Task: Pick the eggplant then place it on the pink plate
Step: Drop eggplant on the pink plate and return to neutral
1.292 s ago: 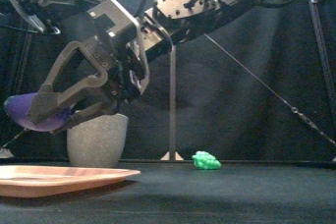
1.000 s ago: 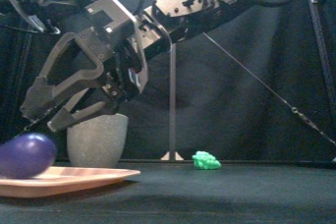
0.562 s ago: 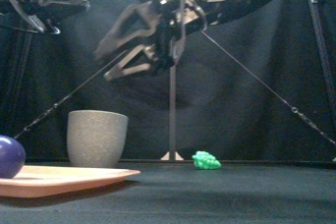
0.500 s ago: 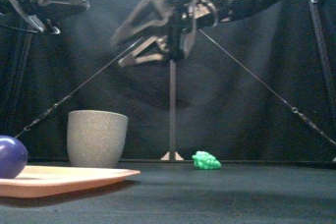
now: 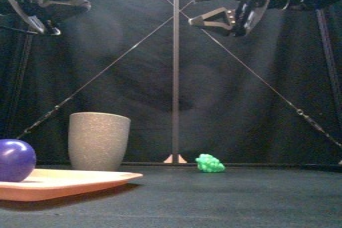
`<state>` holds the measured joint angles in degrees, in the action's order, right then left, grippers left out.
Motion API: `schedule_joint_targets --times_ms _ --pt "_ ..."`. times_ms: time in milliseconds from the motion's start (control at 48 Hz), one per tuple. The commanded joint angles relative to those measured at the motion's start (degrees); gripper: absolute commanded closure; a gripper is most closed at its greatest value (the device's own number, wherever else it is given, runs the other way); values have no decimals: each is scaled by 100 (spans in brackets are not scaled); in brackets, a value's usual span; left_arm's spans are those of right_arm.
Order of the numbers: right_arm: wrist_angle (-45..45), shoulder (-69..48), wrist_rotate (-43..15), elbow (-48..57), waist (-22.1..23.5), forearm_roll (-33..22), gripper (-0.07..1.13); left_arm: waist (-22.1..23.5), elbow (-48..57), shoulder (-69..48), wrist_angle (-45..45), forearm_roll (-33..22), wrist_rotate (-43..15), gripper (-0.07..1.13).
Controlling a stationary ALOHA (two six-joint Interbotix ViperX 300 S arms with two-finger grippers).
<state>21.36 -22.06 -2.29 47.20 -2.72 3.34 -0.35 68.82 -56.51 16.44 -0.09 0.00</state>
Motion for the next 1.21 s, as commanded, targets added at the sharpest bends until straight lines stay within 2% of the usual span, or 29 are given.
schedule_joint_targets --times_ms 21,292,521,833,1208 --pt "132 -615 9 272 -9 -141 13 0 -79 18 18 9 -9 108" --pt "132 -1907 -35 1090 -9 -826 13 0 -70 9 18 9 -9 108" --pt "53 -2777 -70 1406 -9 -879 13 0 -62 9 18 9 -9 108" --pt "-369 -2962 -62 1415 -9 -888 13 -26 -44 9 18 9 -9 108" --pt "-475 -3067 -62 1485 18 -879 13 -26 -44 9 18 9 -18 108"
